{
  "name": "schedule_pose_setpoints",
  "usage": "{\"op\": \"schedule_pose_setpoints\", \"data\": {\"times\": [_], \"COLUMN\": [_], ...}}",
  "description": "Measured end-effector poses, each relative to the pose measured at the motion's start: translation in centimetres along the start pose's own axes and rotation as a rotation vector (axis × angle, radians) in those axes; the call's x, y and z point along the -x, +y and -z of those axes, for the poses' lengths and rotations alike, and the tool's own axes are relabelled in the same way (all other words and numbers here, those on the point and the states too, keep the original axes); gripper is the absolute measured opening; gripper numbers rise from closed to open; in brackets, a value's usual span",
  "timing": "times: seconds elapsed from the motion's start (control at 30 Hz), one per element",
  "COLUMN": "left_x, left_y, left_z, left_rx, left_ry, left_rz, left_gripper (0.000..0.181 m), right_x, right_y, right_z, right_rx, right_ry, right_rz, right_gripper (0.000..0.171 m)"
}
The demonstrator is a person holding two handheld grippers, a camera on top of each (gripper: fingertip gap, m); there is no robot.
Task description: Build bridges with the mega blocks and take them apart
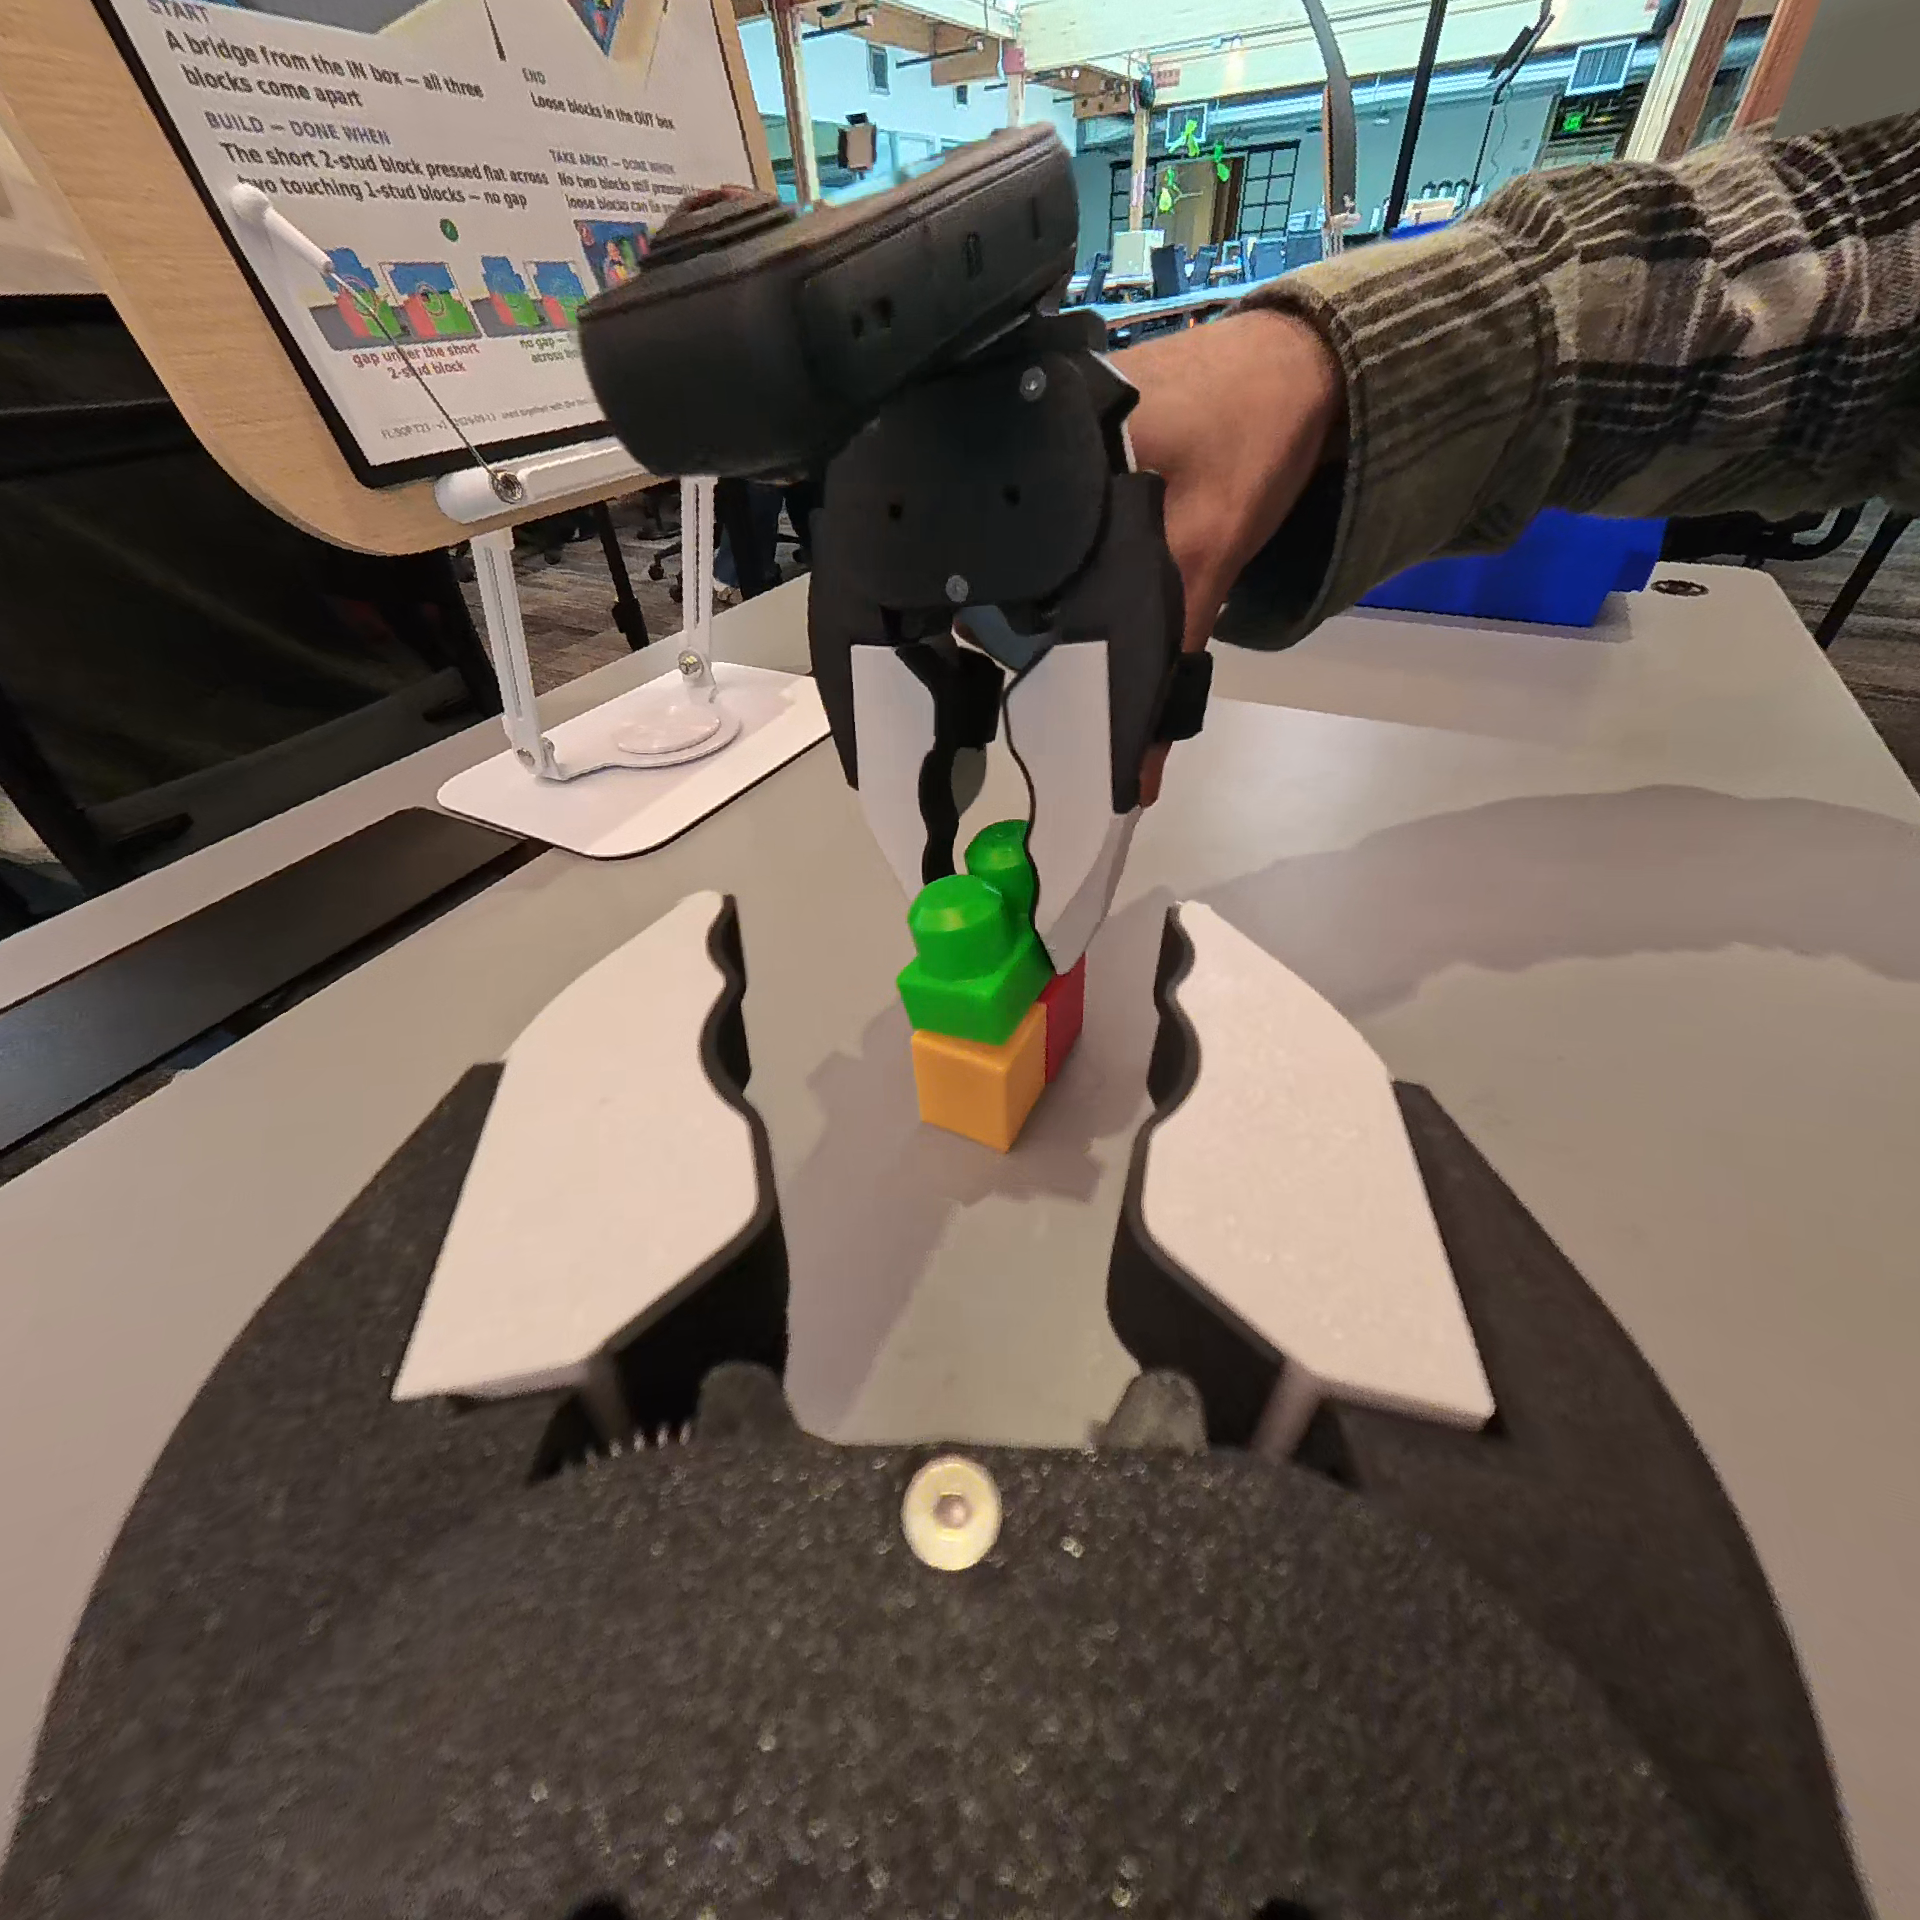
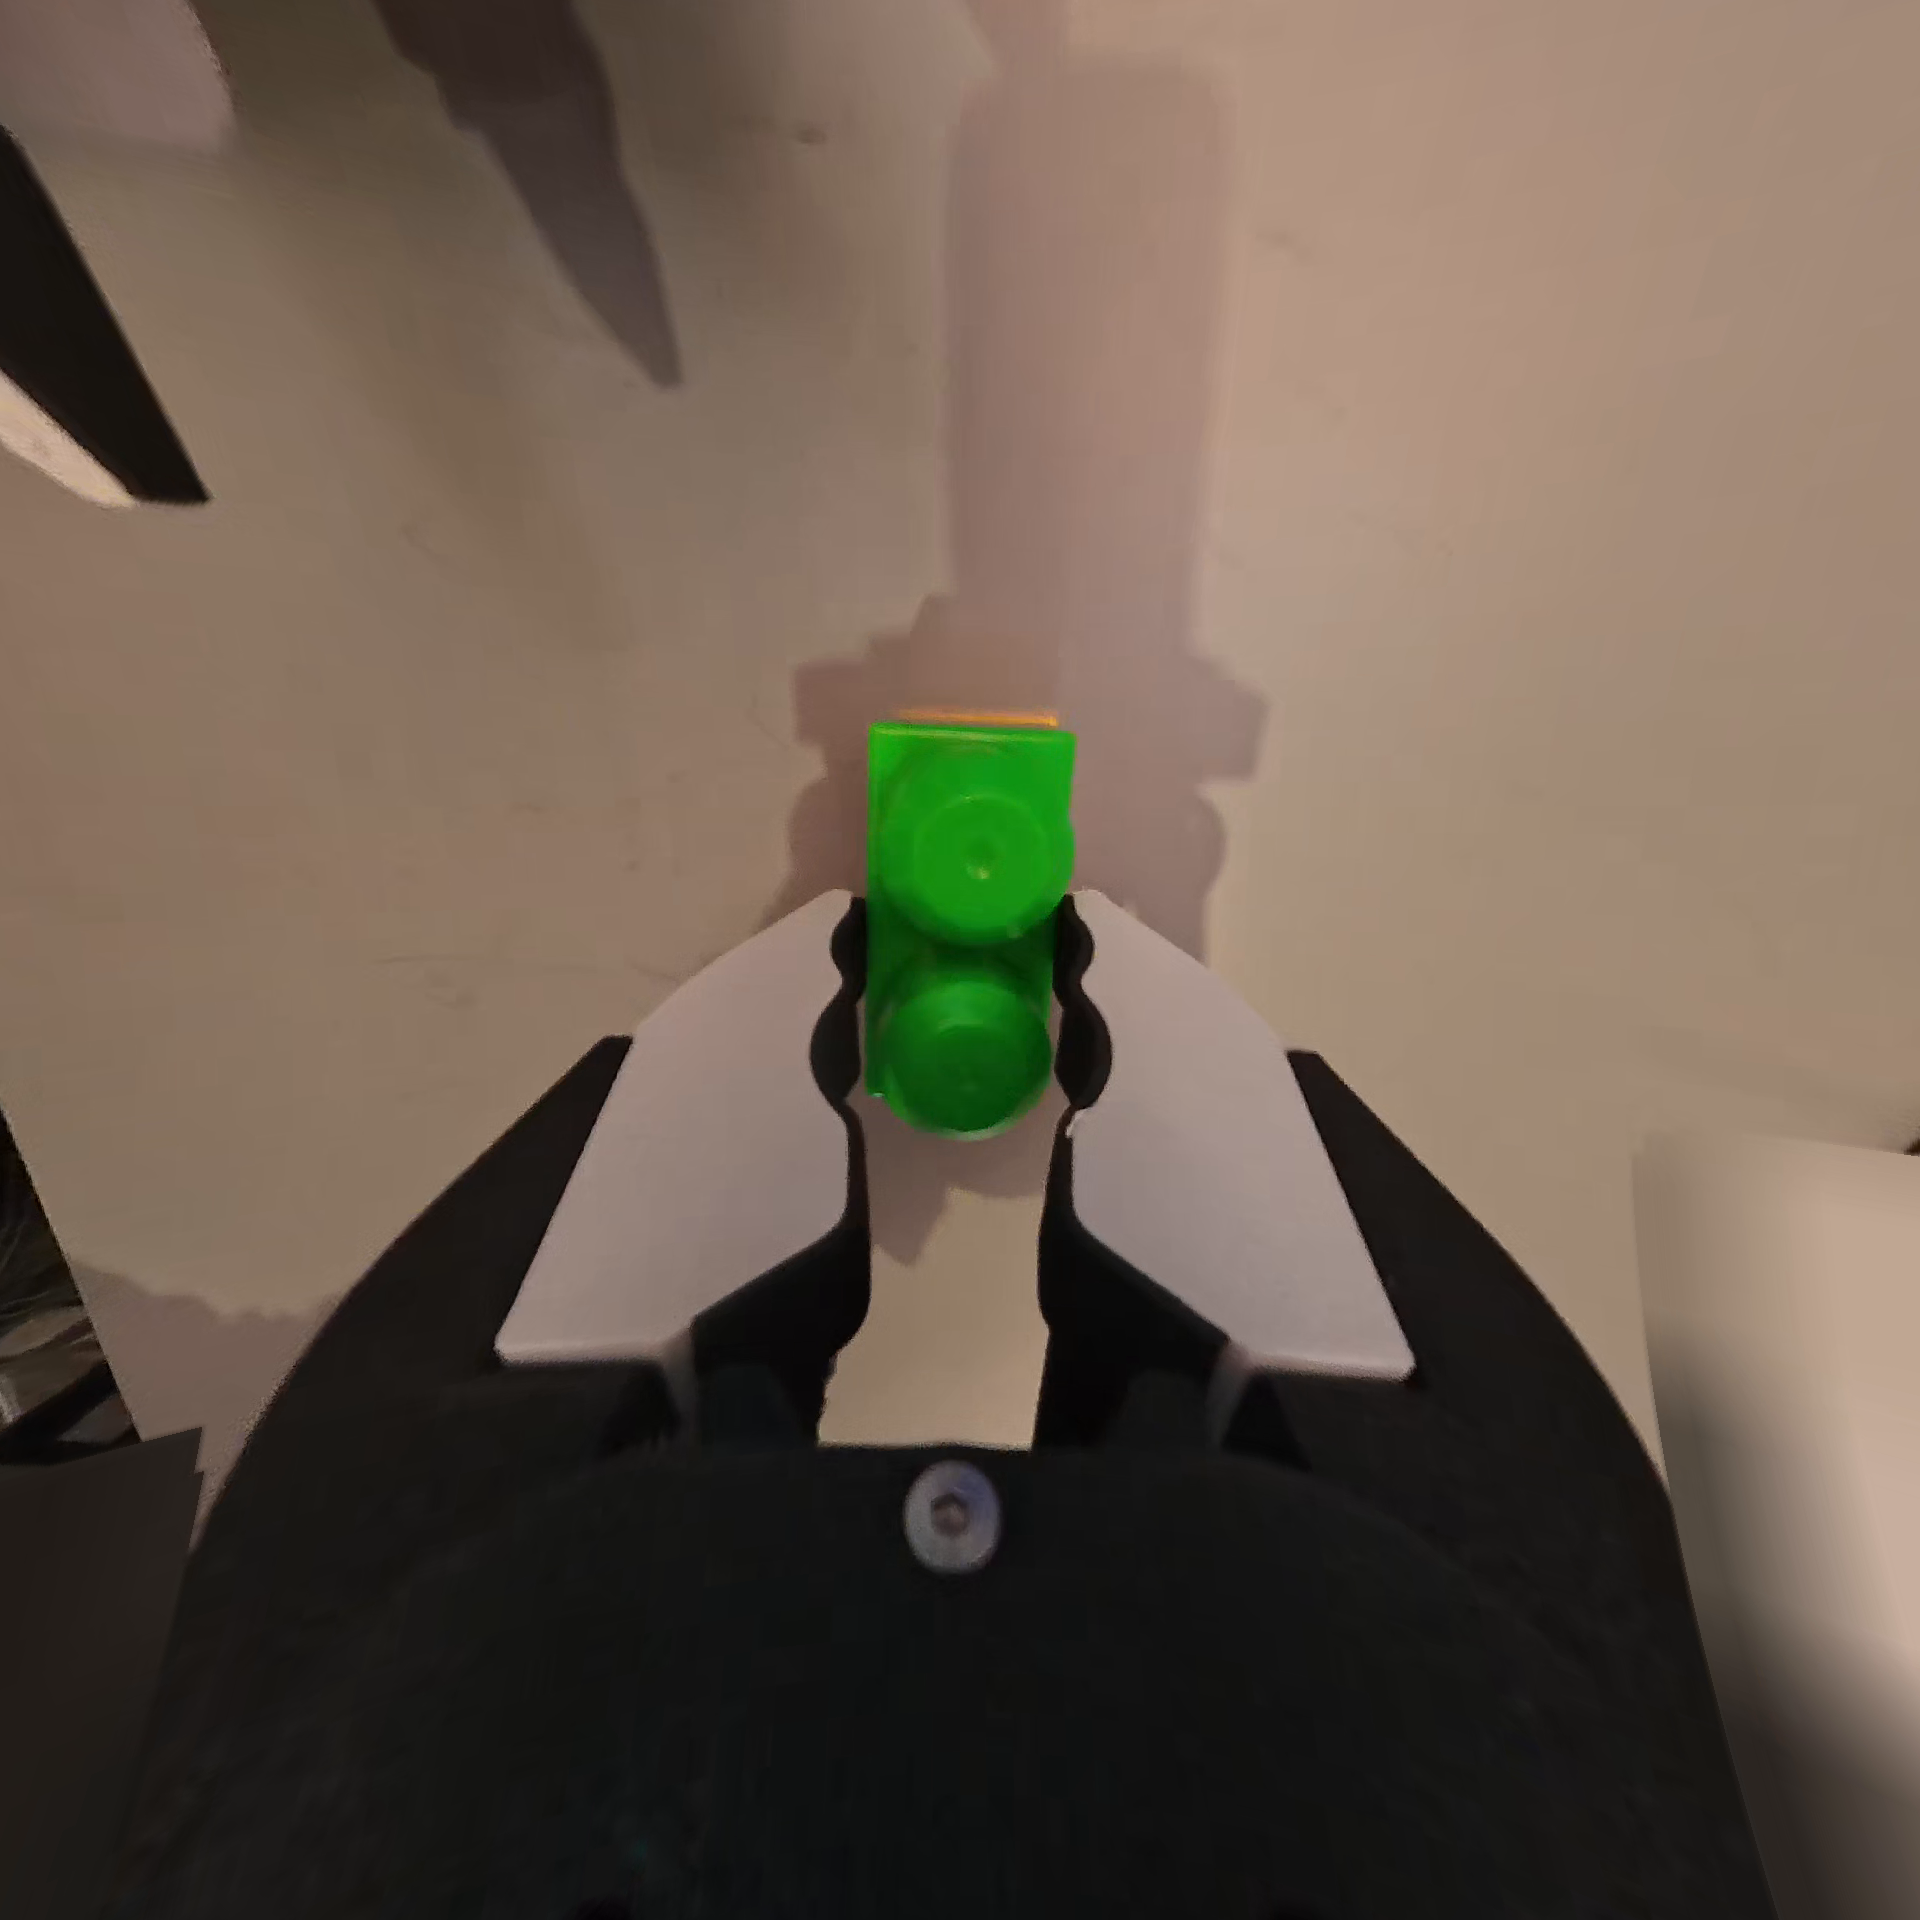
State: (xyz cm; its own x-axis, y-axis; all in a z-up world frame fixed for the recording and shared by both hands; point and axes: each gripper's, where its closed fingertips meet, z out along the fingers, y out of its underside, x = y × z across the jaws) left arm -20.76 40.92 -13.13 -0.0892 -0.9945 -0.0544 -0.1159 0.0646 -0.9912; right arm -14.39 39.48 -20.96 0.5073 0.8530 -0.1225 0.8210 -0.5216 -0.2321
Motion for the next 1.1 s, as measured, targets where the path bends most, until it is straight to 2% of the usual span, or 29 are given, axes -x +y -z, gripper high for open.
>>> {"op": "schedule_pose_setpoints", "data": {"times": [0.33, 0.67, 0.87, 1.1], "left_x": [0.6, 1.0, 1.5, 1.5], "left_y": [0.5, 0.6, 0.5, 0.4], "left_z": [0.1, 0.2, 0.6, 0.7], "left_rx": [0.008, 0.008, -0.008, -0.007], "left_ry": [-0.023, -0.042, -0.057, -0.060], "left_rz": [0.019, 0.027, 0.045, 0.038], "left_gripper": [0.075, 0.075, 0.075, 0.075], "right_x": [0.1, 0.1, 0.0, -0.2], "right_y": [0.4, 0.7, 0.7, 0.4], "right_z": [-0.4, -0.6, -0.7, -0.8], "right_rx": [0.133, 0.313, 0.348, 0.259], "right_ry": [0.094, 0.087, 0.123, 0.125], "right_rz": [0.036, 0.020, 0.036, 0.096], "right_gripper": [0.034, 0.033, 0.034, 0.034]}}
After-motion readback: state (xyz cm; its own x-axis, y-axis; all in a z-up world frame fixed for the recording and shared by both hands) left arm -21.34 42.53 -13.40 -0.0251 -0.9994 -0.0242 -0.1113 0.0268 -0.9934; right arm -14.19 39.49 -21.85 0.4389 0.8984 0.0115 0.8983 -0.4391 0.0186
